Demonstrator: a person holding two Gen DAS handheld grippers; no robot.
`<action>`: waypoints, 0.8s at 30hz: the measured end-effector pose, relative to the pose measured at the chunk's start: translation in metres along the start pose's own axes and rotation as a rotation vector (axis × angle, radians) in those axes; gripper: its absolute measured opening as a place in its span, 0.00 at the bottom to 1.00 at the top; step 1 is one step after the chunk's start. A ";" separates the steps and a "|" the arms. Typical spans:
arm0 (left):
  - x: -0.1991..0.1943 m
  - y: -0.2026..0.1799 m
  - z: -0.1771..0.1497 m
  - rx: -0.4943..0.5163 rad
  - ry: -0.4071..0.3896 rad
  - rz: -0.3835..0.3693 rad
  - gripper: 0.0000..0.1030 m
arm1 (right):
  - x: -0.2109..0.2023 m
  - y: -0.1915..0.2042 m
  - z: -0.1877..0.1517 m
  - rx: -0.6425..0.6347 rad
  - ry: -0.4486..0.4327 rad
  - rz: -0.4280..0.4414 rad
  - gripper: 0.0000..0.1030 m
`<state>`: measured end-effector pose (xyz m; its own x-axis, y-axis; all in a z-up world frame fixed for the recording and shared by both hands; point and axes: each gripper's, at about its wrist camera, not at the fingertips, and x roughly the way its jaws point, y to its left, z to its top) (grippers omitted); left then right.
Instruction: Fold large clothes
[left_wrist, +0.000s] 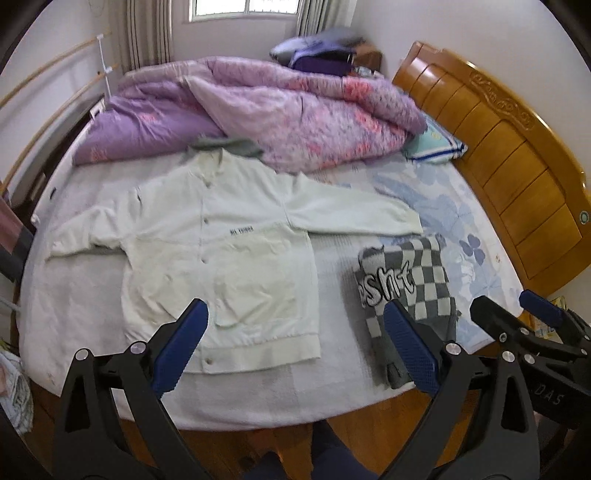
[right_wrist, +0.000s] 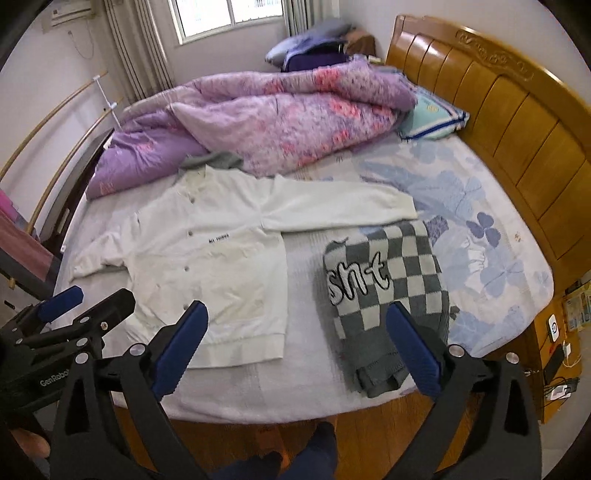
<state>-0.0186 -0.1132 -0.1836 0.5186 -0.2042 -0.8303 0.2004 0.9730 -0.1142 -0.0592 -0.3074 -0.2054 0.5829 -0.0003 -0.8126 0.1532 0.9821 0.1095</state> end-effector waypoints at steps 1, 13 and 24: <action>-0.007 0.005 0.000 0.005 -0.016 0.003 0.93 | -0.003 0.004 -0.001 -0.001 -0.006 -0.007 0.92; -0.058 0.060 -0.007 -0.032 -0.122 0.021 0.93 | -0.036 0.066 -0.007 -0.051 -0.076 -0.044 0.92; -0.122 0.061 0.008 -0.033 -0.247 0.062 0.95 | -0.084 0.077 0.004 -0.100 -0.160 -0.013 0.92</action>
<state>-0.0633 -0.0301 -0.0852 0.7172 -0.1597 -0.6783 0.1366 0.9867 -0.0879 -0.0931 -0.2322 -0.1262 0.7022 -0.0353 -0.7111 0.0862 0.9956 0.0358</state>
